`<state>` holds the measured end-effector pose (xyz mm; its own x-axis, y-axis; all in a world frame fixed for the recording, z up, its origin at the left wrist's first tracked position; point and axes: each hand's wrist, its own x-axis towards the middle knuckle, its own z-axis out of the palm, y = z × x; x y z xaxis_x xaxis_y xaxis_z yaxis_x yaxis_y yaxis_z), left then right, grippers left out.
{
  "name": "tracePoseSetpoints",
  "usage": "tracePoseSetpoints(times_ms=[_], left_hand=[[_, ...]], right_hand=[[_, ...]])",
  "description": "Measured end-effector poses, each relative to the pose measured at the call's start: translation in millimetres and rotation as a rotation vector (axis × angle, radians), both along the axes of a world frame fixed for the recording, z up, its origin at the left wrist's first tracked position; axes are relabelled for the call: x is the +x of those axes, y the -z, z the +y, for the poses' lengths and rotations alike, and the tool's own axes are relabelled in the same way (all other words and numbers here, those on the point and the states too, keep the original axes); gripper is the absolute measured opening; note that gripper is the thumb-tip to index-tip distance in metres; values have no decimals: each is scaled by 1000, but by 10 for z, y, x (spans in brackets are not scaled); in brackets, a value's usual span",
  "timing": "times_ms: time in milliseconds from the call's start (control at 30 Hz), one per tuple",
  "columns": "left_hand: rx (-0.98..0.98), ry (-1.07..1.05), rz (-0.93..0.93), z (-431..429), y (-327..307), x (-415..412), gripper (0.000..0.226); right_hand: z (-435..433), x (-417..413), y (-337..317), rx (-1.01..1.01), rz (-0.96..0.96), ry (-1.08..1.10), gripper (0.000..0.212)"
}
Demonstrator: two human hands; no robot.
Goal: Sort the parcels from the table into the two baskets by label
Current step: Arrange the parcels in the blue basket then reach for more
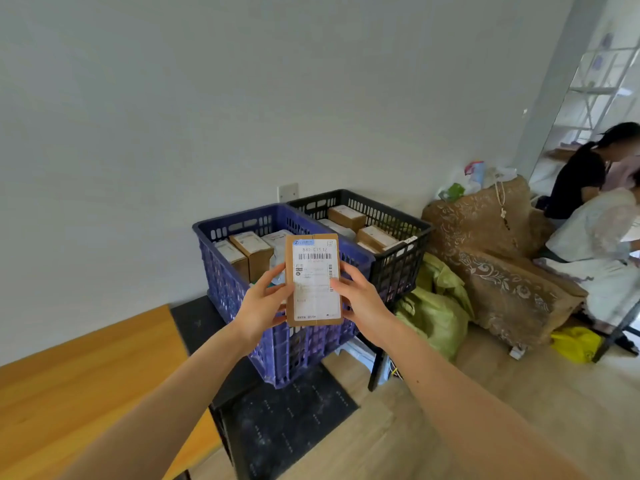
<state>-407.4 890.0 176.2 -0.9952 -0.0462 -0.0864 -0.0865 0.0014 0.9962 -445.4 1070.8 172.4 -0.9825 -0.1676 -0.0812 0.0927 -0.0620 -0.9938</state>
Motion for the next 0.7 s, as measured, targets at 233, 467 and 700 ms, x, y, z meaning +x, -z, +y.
tracePoseSetpoints(times_ms=[233,467,700], left_hand=[[46,-33,34,25,-80,-1036,40],[-6,-46,-45,33,106,-1743,46],[-62,-37,-126,124,317,-2228,58]], right_hand=[[37,-1079,-191,53,-1,-41,43],[52,-1807,-23,135,-59,-84,34],[155,-2395,151,264,-87,-182,37]])
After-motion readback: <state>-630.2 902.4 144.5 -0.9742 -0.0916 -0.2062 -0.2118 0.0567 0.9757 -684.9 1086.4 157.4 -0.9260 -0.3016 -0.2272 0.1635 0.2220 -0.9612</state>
